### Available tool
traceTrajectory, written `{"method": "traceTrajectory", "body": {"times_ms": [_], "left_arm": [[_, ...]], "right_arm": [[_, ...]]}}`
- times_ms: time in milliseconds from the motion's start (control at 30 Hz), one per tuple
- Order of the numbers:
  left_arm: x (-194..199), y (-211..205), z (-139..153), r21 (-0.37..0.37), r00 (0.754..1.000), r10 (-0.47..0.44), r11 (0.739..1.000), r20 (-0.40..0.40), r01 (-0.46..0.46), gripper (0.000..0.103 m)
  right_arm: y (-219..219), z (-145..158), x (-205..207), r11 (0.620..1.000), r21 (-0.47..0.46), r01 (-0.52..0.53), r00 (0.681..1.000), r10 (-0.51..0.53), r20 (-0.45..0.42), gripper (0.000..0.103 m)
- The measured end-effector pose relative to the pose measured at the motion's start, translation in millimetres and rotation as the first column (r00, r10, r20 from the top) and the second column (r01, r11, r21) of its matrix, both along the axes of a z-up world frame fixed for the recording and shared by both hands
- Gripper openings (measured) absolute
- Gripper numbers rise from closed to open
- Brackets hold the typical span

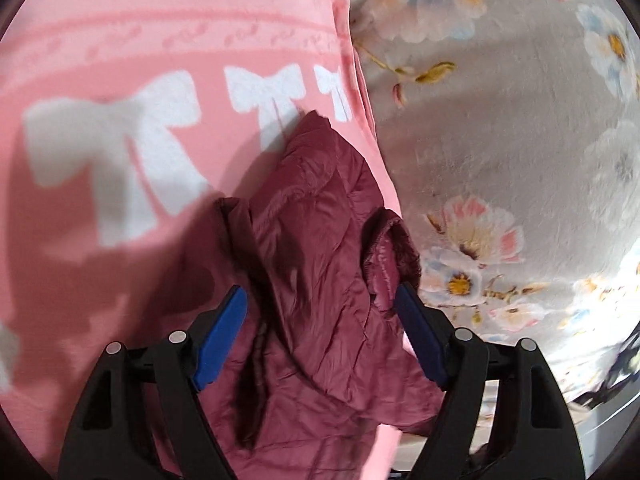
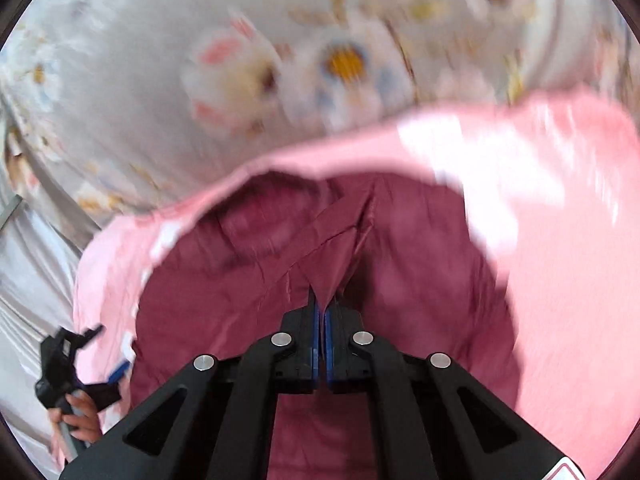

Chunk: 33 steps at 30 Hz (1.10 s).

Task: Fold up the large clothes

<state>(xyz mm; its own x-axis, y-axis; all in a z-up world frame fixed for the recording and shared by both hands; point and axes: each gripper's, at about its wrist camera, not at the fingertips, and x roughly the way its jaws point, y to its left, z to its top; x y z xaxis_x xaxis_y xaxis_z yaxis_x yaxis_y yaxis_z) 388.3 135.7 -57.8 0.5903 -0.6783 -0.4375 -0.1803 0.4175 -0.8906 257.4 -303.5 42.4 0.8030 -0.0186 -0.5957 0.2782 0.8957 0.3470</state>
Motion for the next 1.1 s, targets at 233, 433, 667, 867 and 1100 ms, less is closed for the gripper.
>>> {"method": "traceTrajectory", "body": {"times_ms": [233, 433, 667, 867, 1100], "left_arm": [[25.2, -11.9, -17.4, 0.123, 0.994, 0.040, 0.992, -0.099, -0.028, 0.034], [16.2, -5.2, 13.5, 0.349, 0.998, 0.069, 0.935, -0.008, -0.062, 0.000], [-0.9, -7.2, 26.3, 0.531, 0.996, 0.068, 0.843, 0.060, -0.090, 0.000], [1.2, -6.6, -8.7, 0.554, 0.998, 0.062, 0.831, 0.000, -0.052, 0.000], [-1.2, -27.6, -9.4, 0.675, 0.998, 0.031, 0.735, 0.063, -0.066, 0.001]], "right_arm": [[7.9, 36.5, 5.0, 0.984, -0.180, -0.014, 1.000, 0.018, 0.022, 0.001], [-7.4, 15.9, -2.3, 0.988, -0.151, -0.015, 1.000, 0.017, 0.008, 0.001], [-15.8, -62.8, -0.6, 0.996, -0.089, -0.013, 0.991, 0.002, -0.131, 0.001], [-11.9, -116.8, 2.3, 0.998, -0.055, -0.019, 0.975, 0.006, -0.221, 0.001], [-2.2, -128.6, 2.8, 0.994, -0.107, -0.017, 0.977, -0.007, -0.212, 0.001]]}}
